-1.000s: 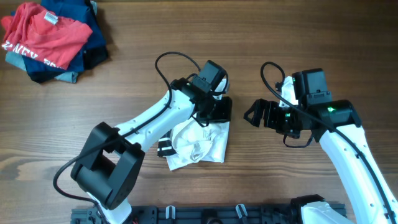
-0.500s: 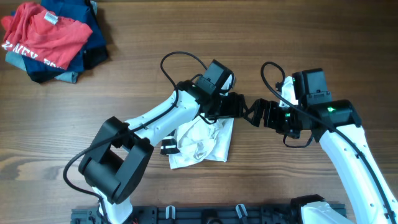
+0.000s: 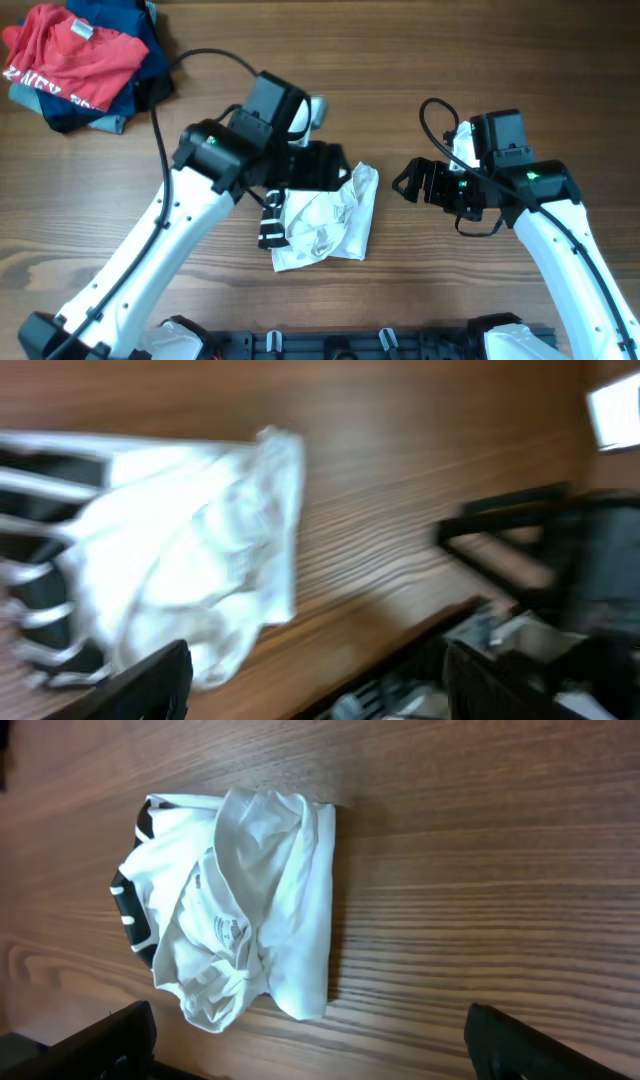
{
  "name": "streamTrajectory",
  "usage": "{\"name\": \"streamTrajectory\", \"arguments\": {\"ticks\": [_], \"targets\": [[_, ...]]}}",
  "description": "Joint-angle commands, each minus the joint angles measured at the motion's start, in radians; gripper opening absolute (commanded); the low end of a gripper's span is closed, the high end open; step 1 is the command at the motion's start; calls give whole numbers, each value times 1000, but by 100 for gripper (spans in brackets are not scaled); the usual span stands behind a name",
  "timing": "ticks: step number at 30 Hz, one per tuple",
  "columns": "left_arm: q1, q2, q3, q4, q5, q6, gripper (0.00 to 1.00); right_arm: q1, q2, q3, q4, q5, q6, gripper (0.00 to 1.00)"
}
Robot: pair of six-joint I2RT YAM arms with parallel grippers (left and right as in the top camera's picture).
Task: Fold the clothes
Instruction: 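Move the left gripper rightward over the bundle toward the right gripper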
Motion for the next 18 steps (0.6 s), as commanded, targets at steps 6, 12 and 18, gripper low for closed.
{"name": "streamTrajectory", "arguments": {"ticks": [6, 12, 18], "targets": [[-71, 301, -70, 86, -83, 55, 80, -1, 7, 2, 0, -5, 16, 99], [-128, 454, -70, 103, -83, 55, 78, -1, 7, 2, 18, -5, 13, 99], [-185, 467, -70, 131, -100, 44, 77, -34, 7, 3, 45, -7, 11, 100]]}}
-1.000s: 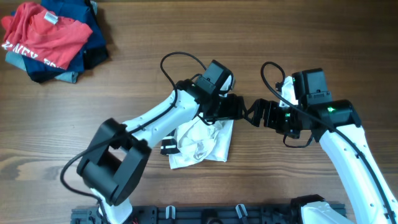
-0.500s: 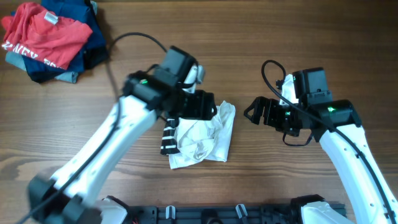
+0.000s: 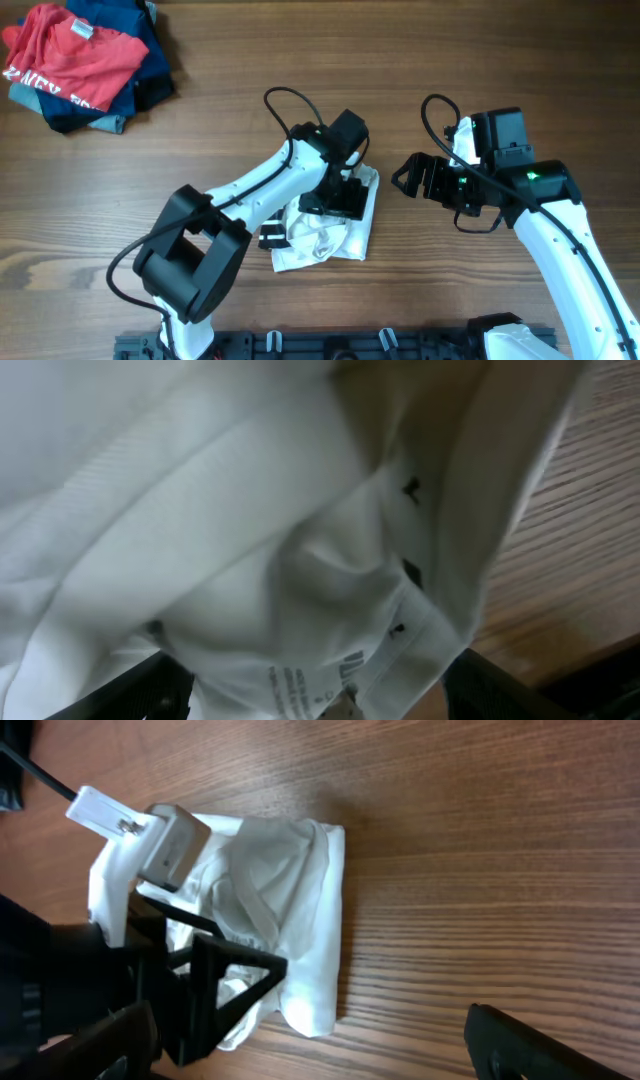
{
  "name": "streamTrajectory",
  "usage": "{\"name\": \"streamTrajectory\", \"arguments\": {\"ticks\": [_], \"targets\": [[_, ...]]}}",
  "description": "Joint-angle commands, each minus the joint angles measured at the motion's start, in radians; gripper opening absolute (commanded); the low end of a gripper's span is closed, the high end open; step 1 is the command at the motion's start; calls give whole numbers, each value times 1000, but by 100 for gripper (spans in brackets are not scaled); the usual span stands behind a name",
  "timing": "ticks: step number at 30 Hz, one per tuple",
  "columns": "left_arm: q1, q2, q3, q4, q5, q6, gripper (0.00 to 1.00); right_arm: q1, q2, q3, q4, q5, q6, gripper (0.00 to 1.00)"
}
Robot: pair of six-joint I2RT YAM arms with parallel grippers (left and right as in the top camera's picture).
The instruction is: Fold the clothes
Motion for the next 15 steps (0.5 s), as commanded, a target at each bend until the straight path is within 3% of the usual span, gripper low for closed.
{"name": "streamTrajectory", "arguments": {"ticks": [1, 3, 7, 15], "targets": [[-36, 7, -5, 21, -13, -1, 75, -43, 7, 3, 5, -13, -7, 100], [-45, 16, -5, 30, -12, -14, 68, -82, 7, 3, 6, -47, -28, 100], [-67, 28, -5, 48, -12, -27, 38, -187, 7, 3, 2, -106, -66, 99], [-70, 2, -5, 41, -12, -31, 41, -249, 7, 3, -14, -94, -134, 99]]}}
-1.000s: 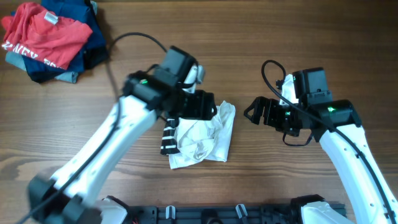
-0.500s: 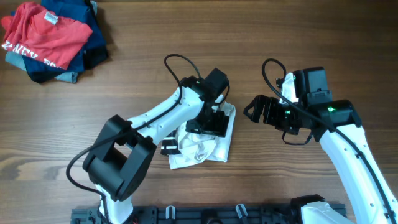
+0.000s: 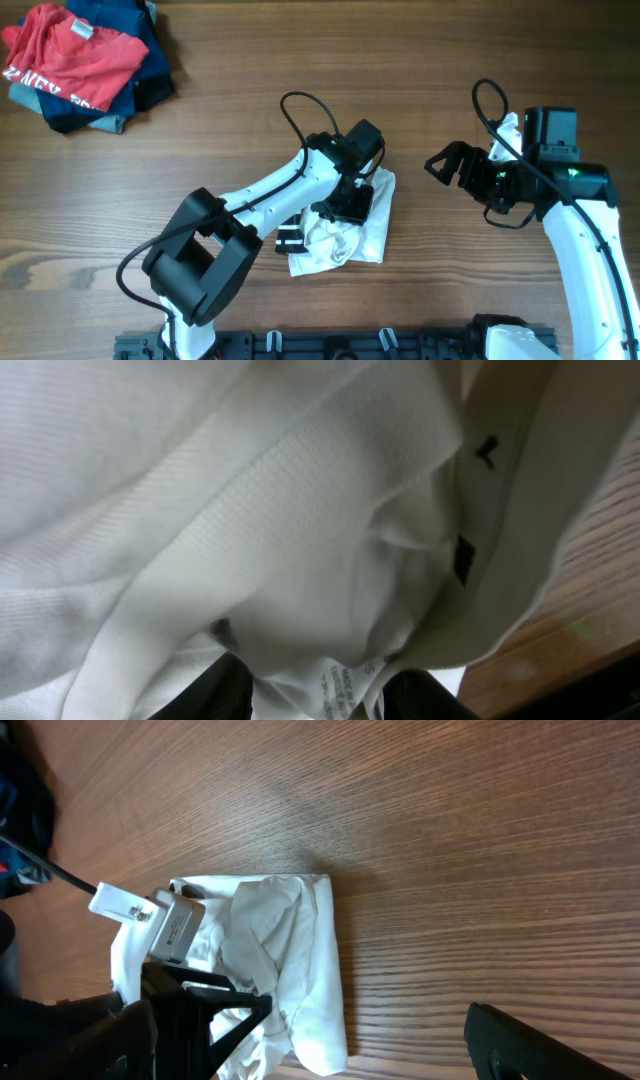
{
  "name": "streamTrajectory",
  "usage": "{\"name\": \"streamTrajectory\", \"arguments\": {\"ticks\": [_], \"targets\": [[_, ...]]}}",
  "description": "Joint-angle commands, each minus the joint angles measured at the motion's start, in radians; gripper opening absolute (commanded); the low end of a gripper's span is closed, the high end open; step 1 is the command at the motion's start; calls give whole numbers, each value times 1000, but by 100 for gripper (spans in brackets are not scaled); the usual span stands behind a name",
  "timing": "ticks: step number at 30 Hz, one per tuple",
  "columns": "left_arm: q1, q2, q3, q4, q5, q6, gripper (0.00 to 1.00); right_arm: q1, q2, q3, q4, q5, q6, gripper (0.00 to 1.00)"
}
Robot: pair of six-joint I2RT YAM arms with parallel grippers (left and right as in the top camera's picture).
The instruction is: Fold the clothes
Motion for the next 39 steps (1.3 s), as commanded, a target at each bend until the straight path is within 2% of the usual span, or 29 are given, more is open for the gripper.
{"name": "streamTrajectory", "arguments": {"ticks": [1, 10, 13, 16, 26, 29, 30, 32, 33, 39], "targets": [[-8, -27, -5, -6, 4, -7, 42, -9, 7, 3, -2, -21, -43, 99], [-35, -129, -5, -31, 0, -29, 42, -9, 7, 3, 0, -1, -43, 100], [-75, -127, -5, -31, -42, -48, 48, -9, 7, 3, 0, 2, -43, 100], [-90, -119, -5, -27, -108, -82, 48, -9, 7, 3, -2, 2, -43, 99], [-87, -16, -5, 72, -108, -79, 47, -9, 7, 3, -5, 2, -46, 100], [-87, -4, -5, 73, -108, -78, 40, -9, 7, 3, -1, 2, -46, 100], [-87, -3, -5, 75, -108, -78, 33, -9, 7, 3, 2, 2, -45, 100], [-87, -4, -5, 75, -108, -78, 11, -9, 7, 3, 4, 2, -45, 100], [-87, -5, -5, 74, -108, -78, 4, -9, 7, 3, 4, 2, -45, 99], [-88, -83, -3, 72, -54, -82, 4, -14, 7, 3, 18, 2, -43, 99]]}}
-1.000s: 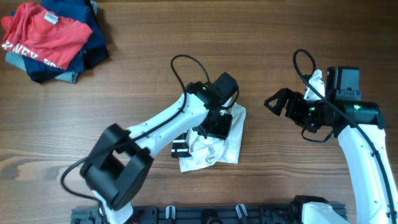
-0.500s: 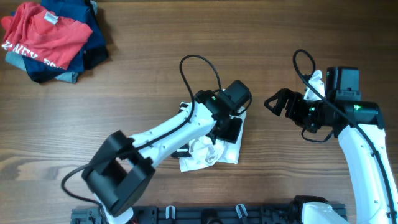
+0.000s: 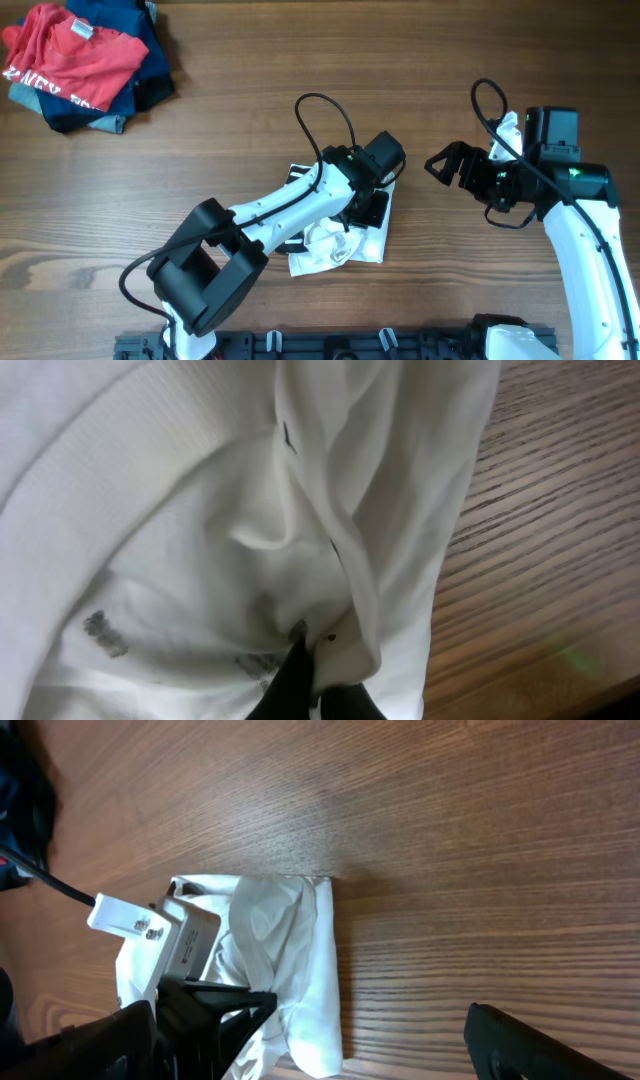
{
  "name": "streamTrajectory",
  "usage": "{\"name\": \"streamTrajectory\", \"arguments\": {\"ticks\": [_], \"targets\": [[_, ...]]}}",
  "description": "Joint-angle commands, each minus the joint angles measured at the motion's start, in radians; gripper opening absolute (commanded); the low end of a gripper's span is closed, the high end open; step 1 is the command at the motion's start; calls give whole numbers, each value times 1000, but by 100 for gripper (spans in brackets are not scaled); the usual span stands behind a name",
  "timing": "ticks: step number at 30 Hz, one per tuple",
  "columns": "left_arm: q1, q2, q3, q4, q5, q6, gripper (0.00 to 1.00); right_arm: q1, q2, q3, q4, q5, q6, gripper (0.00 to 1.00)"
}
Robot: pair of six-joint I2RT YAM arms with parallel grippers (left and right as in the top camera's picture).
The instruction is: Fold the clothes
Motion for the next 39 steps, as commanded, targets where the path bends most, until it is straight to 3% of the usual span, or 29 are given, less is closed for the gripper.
{"name": "streamTrajectory", "arguments": {"ticks": [1, 19, 22, 23, 24, 29, 33, 36, 38, 39], "targets": [[1, -78, -3, 3, 57, -3, 4, -17, 7, 3, 13, 5, -17, 100], [-74, -92, -3, 90, 115, -4, 5, -90, 7, 3, 10, 5, -20, 100], [-74, -69, -3, 95, 115, -10, 9, -90, 7, 3, 11, 2, -18, 99], [-74, -60, -3, 98, 115, -10, 24, -90, 7, 3, 13, -3, -18, 99], [-74, -48, -3, 102, 116, -10, 27, -90, 7, 3, 14, -5, -16, 100], [-76, 8, -3, 140, 135, -10, 27, -90, 7, 3, 13, -10, -16, 99], [-58, -64, 25, 85, 135, -10, 28, -90, 7, 3, 13, -10, -17, 100], [-32, -197, 53, 11, 135, -2, 41, -90, 7, 3, 14, -10, -17, 99], [-10, -312, 55, -44, 133, 2, 64, -90, 7, 3, 13, -10, -18, 100], [4, -363, 55, -90, 120, 5, 70, -90, 7, 3, 14, -10, -18, 100]]}}
